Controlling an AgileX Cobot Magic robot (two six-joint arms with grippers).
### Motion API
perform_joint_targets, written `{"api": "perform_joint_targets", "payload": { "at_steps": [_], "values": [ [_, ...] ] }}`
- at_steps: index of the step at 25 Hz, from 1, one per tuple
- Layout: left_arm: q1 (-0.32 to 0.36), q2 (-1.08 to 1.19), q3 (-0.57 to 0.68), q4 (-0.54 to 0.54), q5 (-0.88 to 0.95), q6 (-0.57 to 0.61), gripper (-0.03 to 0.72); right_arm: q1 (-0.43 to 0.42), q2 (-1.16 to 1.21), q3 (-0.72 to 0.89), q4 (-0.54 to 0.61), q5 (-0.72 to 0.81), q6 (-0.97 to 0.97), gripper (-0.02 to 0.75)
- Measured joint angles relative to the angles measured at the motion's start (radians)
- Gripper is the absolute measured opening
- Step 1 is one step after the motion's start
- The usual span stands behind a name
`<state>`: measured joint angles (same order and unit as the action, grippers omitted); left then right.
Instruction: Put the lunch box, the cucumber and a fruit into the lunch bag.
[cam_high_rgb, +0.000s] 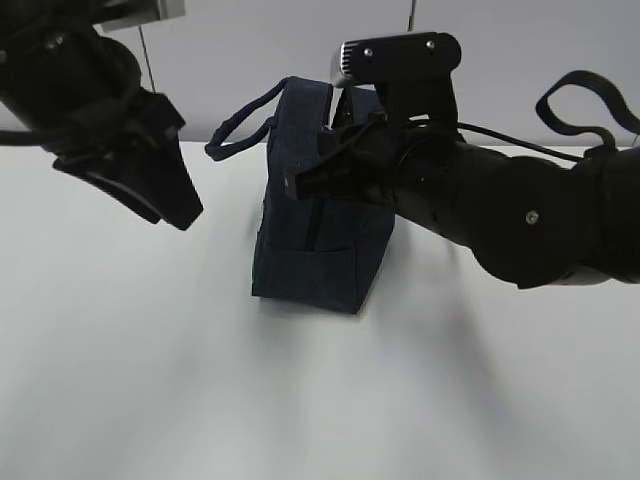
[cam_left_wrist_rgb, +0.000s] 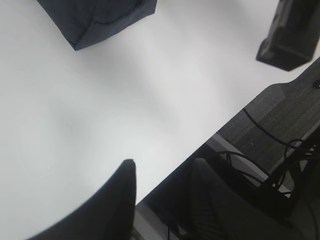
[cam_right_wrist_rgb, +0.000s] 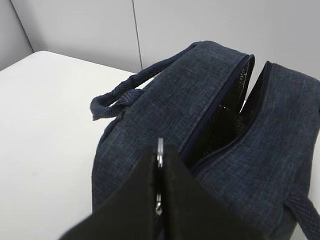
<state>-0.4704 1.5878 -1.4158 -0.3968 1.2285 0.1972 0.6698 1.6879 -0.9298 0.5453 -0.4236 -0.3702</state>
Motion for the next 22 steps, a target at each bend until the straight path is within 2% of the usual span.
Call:
{"api": "perform_joint_targets", "payload": {
  "at_steps": [6,11,17,22],
  "values": [
    [-0.004,0.0,0.112,0.007,-0.136,0.084,0.317,0.0,0.0,0.0,0.024,0.0,-0.001,0.0],
    [-0.009,0.0,0.223,-0.015,-0.321,0.182,0.33,0.0,0.0,0.0,0.038,0.002,-0.002,0.0],
    [-0.009,0.0,0.337,-0.158,-0.585,0.362,0.331,0.0,0.0,0.0,0.063,0.025,-0.002,0.0],
    [-0.009,0.002,0.417,-0.328,-0.789,0.55,0.331,0.0,0.0,0.0,0.083,0.031,-0.002,0.0]
  ]
}}
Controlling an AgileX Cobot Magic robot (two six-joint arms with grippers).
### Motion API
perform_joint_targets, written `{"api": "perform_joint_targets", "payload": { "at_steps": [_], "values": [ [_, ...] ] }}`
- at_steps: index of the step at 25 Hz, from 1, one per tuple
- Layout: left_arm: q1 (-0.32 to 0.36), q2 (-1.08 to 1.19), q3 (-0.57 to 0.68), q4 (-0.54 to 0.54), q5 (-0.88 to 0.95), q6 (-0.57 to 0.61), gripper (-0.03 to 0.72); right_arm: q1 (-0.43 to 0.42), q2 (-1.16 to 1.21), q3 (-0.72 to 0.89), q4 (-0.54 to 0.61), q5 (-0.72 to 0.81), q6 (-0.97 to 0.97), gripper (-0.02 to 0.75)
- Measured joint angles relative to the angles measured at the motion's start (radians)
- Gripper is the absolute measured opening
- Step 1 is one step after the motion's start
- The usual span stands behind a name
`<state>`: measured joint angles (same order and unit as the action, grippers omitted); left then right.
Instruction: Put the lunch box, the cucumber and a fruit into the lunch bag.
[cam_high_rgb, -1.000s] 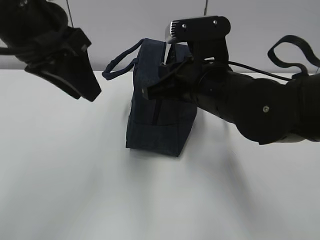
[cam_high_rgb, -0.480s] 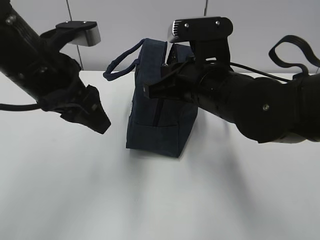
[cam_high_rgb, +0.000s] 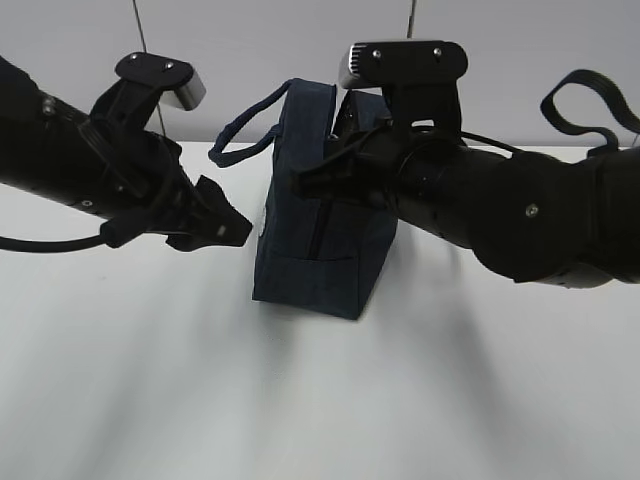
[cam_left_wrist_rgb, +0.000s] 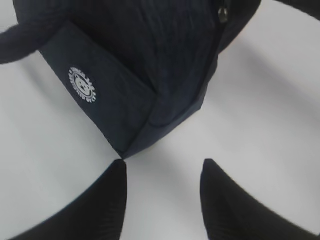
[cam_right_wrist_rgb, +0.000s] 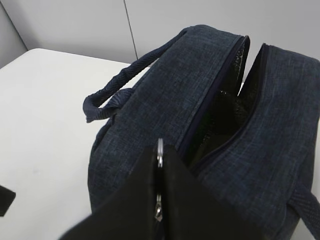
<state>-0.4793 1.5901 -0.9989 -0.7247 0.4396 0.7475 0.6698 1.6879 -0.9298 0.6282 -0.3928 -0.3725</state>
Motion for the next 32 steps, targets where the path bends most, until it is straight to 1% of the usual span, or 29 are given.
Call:
{"api": "perform_joint_targets", "payload": {
  "at_steps": [4,7,9,13,19,26,28,29,32],
  "values": [
    [-0.009,0.061,0.013,-0.145,-0.045,0.123,0.331,0.0,0.0,0.0,0.002,0.0,0.0,0.0],
    [-0.037,0.11,0.013,-0.239,-0.072,0.22,0.327,0.0,0.0,0.0,0.002,0.0,0.0,0.0],
    [-0.064,0.134,0.013,-0.273,-0.094,0.25,0.323,0.0,0.0,0.0,0.002,0.0,0.0,0.0],
    [-0.11,0.141,0.015,-0.295,-0.179,0.266,0.322,0.0,0.0,0.0,0.002,0.002,0.0,0.0],
    [-0.16,0.154,0.015,-0.31,-0.281,0.269,0.322,0.0,0.0,0.0,0.003,0.004,0.0,0.0],
    [-0.169,0.179,0.015,-0.351,-0.4,0.271,0.321,0.0,0.0,-0.001,0.003,0.006,0.0,0.0],
    [-0.169,0.192,0.011,-0.355,-0.403,0.271,0.301,0.0,0.0,-0.001,0.003,0.008,-0.001,0.0],
    [-0.169,0.201,0.009,-0.355,-0.401,0.271,0.278,0.0,0.0,-0.001,0.003,0.008,-0.001,0.0],
    [-0.169,0.222,0.003,-0.359,-0.392,0.271,0.175,0.0,0.0,-0.001,0.003,0.008,-0.001,0.0]
  ]
}}
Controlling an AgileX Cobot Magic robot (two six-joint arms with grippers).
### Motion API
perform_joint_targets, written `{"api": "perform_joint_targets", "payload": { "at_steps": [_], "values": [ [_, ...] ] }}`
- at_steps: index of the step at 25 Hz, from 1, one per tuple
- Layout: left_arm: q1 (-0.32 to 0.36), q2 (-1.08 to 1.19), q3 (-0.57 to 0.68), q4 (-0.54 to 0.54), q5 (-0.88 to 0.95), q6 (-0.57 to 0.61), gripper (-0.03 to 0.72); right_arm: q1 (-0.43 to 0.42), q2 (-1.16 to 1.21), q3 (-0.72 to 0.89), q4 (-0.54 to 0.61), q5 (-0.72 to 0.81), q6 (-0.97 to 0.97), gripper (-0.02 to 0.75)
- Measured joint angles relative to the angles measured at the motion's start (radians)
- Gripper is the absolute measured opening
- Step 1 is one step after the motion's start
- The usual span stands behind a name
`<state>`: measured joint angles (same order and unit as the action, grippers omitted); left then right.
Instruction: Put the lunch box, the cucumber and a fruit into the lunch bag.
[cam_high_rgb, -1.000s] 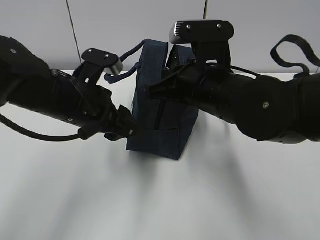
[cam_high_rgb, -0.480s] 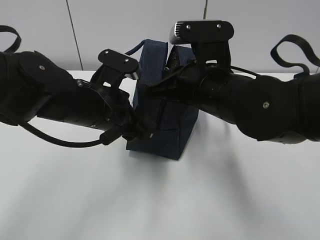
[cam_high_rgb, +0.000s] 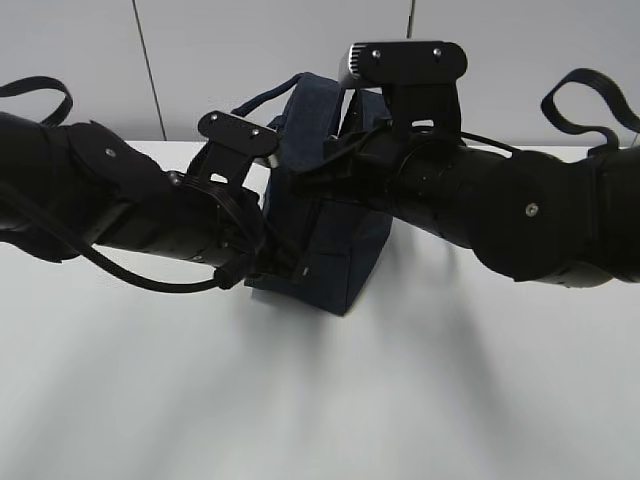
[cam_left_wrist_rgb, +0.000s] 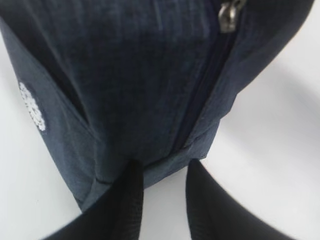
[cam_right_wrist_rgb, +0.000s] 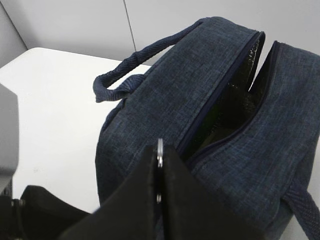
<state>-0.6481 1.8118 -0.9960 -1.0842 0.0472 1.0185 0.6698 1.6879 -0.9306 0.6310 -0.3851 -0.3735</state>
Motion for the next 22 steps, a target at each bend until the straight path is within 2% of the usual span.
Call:
{"api": "perform_joint_targets", "payload": {
  "at_steps": [3,6,22],
  "values": [
    [0.0,0.0,-0.002,0.0,0.003,0.0,0.046,0.0,0.0,0.0,0.0,0.0,0.0,0.0],
    [0.0,0.0,-0.002,0.0,0.01,0.002,-0.009,0.0,0.0,0.0,0.002,0.0,0.0,0.0],
    [0.0,-0.011,0.036,0.002,0.104,0.002,-0.022,0.0,0.0,0.0,0.034,-0.012,-0.001,0.0]
  ]
}}
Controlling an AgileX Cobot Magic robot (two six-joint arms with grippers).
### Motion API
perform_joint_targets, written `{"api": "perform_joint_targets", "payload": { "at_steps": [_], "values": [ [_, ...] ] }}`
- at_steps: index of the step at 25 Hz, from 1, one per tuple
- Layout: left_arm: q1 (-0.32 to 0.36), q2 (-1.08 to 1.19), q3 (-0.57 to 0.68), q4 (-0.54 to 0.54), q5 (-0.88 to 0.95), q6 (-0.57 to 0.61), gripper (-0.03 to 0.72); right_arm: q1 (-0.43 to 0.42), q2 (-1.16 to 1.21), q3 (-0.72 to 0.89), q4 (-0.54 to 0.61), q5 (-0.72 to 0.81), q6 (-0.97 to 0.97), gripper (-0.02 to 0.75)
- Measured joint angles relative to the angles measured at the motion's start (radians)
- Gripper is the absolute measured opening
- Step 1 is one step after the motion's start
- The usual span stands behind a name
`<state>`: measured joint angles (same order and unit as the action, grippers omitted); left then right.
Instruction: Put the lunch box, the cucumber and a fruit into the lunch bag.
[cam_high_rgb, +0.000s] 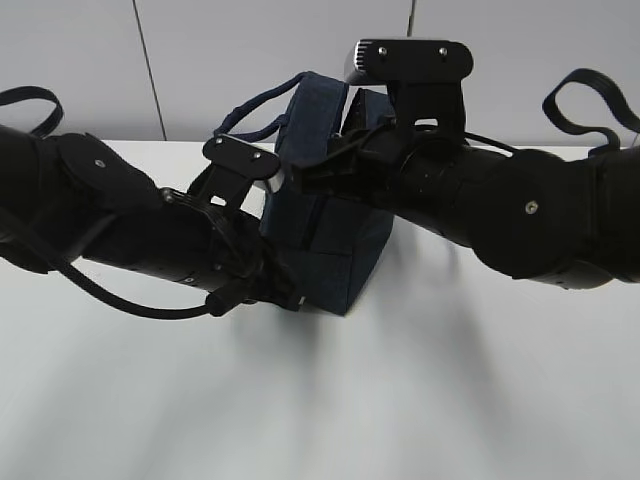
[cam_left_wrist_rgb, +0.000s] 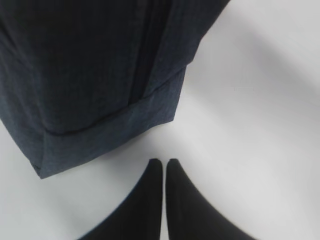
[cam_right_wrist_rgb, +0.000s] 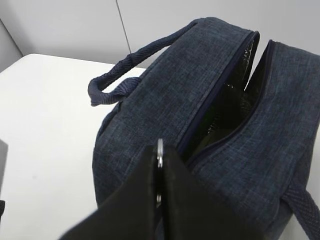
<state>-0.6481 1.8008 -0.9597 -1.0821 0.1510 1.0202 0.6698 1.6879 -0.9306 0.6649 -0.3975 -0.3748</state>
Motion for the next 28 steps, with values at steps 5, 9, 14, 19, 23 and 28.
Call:
{"api": "perform_joint_targets", "payload": {
  "at_steps": [5,9,14,19,23,28],
  "values": [
    [0.0,-0.04,0.0,0.058,0.055,0.0,-0.022,0.0,0.0,0.0,0.0,-0.001,-0.001,0.0],
    [0.0,-0.066,0.0,0.174,0.097,0.0,-0.022,-0.004,0.0,0.0,0.0,-0.002,-0.006,0.0],
    [0.0,-0.068,0.002,0.208,0.088,-0.006,-0.022,-0.008,0.0,0.0,0.004,-0.002,-0.022,0.0],
    [0.011,-0.068,0.002,0.159,0.059,-0.023,0.025,-0.014,0.0,0.0,0.007,-0.002,-0.026,0.0],
    [0.013,-0.068,0.002,0.182,0.006,-0.024,0.244,-0.015,0.0,0.0,0.008,-0.002,-0.026,0.0],
    [0.013,-0.068,0.002,0.219,-0.085,-0.024,0.442,-0.015,0.0,0.0,0.012,-0.002,-0.026,0.0]
  ]
}}
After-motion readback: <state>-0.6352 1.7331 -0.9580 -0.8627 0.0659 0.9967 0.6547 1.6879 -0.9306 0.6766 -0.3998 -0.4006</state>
